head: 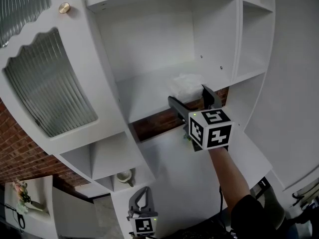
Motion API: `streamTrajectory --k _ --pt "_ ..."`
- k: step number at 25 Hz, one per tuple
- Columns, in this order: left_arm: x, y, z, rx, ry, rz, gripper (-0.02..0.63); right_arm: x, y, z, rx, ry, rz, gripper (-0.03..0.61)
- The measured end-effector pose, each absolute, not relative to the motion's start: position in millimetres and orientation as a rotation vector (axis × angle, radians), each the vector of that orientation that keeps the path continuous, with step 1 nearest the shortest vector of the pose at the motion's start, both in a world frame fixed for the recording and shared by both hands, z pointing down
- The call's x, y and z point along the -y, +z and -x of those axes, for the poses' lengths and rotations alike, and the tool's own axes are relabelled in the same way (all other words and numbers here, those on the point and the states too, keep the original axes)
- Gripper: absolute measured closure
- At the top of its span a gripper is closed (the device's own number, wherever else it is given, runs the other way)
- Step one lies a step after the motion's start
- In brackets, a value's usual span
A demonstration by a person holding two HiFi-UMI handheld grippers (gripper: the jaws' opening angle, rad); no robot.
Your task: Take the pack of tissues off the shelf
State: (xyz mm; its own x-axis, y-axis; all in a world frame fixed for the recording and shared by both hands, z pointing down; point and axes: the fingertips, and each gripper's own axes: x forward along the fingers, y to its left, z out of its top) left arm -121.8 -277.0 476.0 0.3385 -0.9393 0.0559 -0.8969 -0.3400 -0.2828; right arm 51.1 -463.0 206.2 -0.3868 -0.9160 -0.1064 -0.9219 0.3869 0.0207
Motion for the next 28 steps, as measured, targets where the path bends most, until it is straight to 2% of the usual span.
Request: streamTrajectory --k 6,14,28 --pt "277 482 128 -1.717 -0.289 2.384 0.602 463 206 -51 -2.549 0.117 1.691 0.146" --pt "274 476 126 -1.685 -0.312 2.389 0.603 460 204 -54 -2.523 0.142 1.686 0.232" --pt "268 475 122 -1.689 -0.304 2.383 0.603 432 197 -61 -2.483 0.262 1.616 0.247"
